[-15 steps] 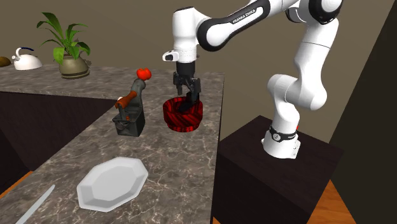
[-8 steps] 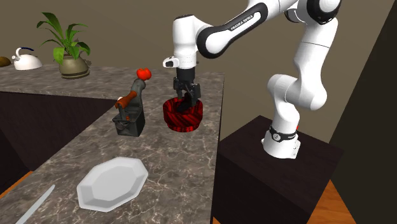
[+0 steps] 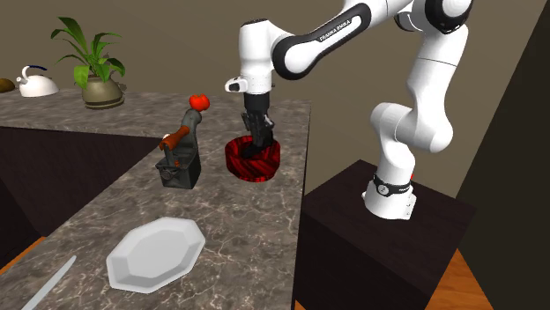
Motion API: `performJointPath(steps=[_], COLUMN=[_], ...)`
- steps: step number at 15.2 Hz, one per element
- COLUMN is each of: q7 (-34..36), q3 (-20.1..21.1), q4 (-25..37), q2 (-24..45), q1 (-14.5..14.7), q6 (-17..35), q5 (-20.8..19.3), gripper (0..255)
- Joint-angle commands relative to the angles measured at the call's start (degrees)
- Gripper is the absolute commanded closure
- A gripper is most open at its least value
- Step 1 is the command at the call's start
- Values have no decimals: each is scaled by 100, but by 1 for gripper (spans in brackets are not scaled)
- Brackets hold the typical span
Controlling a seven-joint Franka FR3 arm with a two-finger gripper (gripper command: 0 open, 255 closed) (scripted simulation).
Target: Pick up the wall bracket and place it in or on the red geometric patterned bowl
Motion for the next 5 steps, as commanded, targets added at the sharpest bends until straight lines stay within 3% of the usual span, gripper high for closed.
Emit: performJointPath(steps=[1,5], q7=[-4,1], q3=[-3,2], q4=[-13,0], q2=[22,13], q1=[2,3], q6=[-13,-36], q5=[7,5], gripper=[255,255])
